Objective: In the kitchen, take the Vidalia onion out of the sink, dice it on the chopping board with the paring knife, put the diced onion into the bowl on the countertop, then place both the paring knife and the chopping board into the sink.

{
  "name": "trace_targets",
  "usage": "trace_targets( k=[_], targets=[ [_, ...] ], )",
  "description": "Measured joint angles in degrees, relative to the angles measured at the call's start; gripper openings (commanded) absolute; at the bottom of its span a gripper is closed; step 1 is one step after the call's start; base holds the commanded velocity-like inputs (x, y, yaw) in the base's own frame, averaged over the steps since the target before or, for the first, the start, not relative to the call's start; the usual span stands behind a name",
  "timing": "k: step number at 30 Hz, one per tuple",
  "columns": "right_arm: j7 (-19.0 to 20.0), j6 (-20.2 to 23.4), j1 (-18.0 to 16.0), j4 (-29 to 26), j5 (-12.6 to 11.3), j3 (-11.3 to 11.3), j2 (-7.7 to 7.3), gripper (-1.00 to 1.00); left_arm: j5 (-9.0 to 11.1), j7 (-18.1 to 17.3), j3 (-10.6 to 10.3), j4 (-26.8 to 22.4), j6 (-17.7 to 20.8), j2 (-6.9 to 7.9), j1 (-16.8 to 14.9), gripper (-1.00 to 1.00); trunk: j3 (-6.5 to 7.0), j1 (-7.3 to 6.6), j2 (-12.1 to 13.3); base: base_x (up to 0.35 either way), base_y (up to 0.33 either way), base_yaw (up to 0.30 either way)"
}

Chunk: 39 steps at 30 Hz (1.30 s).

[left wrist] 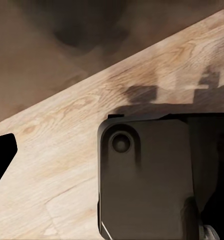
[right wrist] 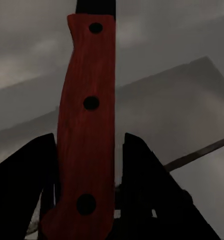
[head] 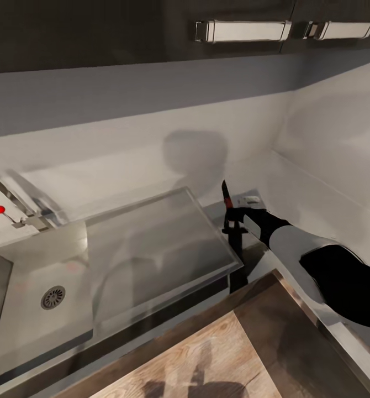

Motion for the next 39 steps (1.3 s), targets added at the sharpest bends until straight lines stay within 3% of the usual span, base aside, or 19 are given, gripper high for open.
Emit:
trace_targets(
  k=[4,8,39],
  targets=[
    [-0.06,-6.07,1.66,0.57,-0.22,-0.22,0.23,-1.0,0.03,0.0,0.0,0.22,0.0,0.0,-0.07,1.0,0.36,0.01,0.01,0.0,0.0,0.0],
    [-0.02,-7.74,1.94,0.55,-0.46,-0.37,0.26,-1.0,0.04,-0.01,0.0,0.74,0.0,0.0,-0.08,1.0,0.7,0.02,0.03,0.0,0.0,0.0],
    [-0.03,-7.17,1.99,0.1,-0.51,-0.37,0.33,-1.0,0.03,-0.02,0.02,1.06,0.01,0.04,-0.08,1.0,3.51,0.05,0.04,-0.295,0.029,0.0]
  ],
)
